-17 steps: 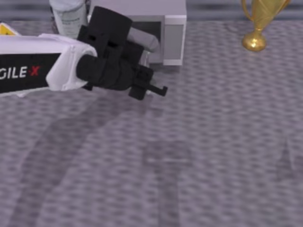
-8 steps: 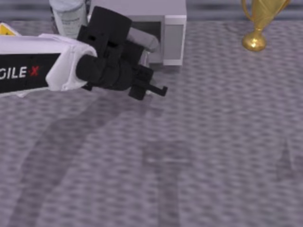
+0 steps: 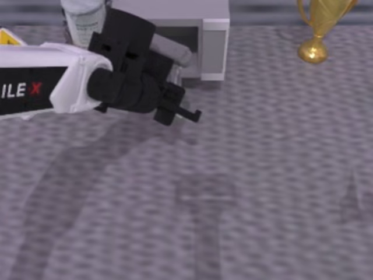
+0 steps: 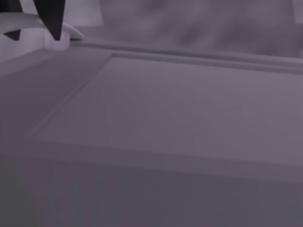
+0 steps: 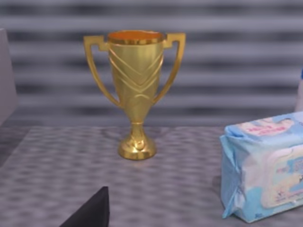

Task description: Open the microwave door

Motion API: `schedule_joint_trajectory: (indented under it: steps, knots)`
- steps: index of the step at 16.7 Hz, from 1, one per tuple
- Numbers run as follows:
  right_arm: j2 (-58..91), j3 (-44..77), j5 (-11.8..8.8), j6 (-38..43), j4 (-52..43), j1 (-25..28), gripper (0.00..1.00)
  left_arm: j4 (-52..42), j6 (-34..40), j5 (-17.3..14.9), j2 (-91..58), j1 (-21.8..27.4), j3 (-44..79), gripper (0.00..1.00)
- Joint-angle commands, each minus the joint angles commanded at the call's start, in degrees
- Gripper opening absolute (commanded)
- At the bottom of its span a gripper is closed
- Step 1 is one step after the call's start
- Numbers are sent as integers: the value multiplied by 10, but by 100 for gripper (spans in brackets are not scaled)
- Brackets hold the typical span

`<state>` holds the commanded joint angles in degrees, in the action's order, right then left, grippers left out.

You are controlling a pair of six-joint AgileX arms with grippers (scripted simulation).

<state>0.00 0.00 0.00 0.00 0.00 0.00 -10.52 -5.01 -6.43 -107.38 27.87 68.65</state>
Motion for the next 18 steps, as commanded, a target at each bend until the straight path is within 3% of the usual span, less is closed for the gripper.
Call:
schedule_joint_trajectory:
  steps: [18]
  knots:
    - [0, 0, 0, 0, 0, 0, 100, -1, -9, -6, 2, -4, -5, 0]
